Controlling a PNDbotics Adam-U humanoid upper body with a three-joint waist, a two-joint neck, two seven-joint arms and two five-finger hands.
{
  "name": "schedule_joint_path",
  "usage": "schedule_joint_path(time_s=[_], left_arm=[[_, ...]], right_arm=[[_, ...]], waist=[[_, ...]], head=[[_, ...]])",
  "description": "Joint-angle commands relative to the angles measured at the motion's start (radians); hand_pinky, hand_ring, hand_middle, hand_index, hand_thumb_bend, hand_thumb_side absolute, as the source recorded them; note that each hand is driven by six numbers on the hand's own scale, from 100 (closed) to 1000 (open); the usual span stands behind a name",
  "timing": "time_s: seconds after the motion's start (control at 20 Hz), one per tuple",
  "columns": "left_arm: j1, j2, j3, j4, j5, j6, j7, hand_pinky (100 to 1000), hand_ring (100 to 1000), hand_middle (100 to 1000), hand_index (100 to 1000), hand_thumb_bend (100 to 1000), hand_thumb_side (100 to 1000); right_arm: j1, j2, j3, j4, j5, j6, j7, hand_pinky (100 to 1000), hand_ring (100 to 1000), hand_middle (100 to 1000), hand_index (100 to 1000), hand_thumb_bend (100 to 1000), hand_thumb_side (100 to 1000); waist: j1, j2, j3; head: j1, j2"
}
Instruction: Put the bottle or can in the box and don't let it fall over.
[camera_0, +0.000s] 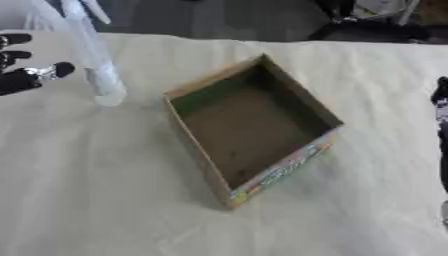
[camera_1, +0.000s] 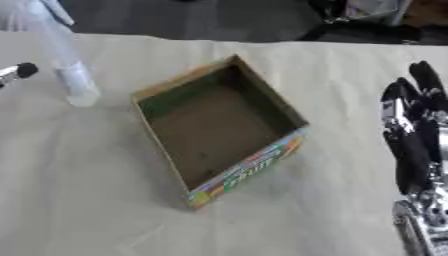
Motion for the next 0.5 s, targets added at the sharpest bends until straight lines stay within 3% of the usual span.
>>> schedule_joint_path(time_s=[0.05, 0.5], left_arm=[[-0.042, 0.019, -0.001, 0.015, -0.022, -0.017, -0.003, 1000, 832, 862, 820, 905, 337], [-0.098, 0.012, 0.006, 0.076, -0.066, -0.04, -0.014, 1000, 833, 860, 812, 923, 326]], right_arm=[[-0.015, -0.008, 0.004, -0.024, -0.004, -0.001, 0.008, 1000, 1000, 1000, 1000, 100, 470], [-0.033, 0.001, 0.011, -0.024, -0.008, 0.004, 0.016, 1000, 1000, 1000, 1000, 100, 470]], waist=[[0.006, -0.008, -0.01], [0.017, 0.016, -0.052]], head=[[0.013, -0.023], [0.032, -0.033]])
